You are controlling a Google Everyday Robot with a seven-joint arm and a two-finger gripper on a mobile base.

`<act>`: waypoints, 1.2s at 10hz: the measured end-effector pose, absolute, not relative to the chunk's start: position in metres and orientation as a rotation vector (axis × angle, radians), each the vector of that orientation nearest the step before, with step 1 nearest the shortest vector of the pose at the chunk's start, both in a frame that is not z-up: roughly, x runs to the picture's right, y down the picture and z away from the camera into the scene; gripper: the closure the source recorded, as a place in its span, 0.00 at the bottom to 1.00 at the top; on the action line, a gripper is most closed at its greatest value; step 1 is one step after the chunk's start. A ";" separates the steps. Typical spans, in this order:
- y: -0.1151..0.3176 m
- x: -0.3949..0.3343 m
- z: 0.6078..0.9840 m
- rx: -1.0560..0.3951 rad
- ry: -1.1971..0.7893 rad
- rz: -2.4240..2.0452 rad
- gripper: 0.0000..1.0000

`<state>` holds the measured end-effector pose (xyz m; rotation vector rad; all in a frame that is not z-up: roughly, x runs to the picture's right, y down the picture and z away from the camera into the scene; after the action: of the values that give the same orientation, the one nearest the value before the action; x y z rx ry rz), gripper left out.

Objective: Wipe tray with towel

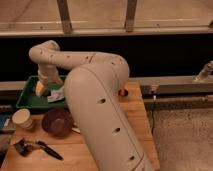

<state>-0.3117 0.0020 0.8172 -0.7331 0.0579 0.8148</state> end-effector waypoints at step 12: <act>0.009 -0.317 0.871 -0.707 0.007 0.798 0.20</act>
<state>-0.3173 0.0095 0.8713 -0.7074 0.0071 0.7977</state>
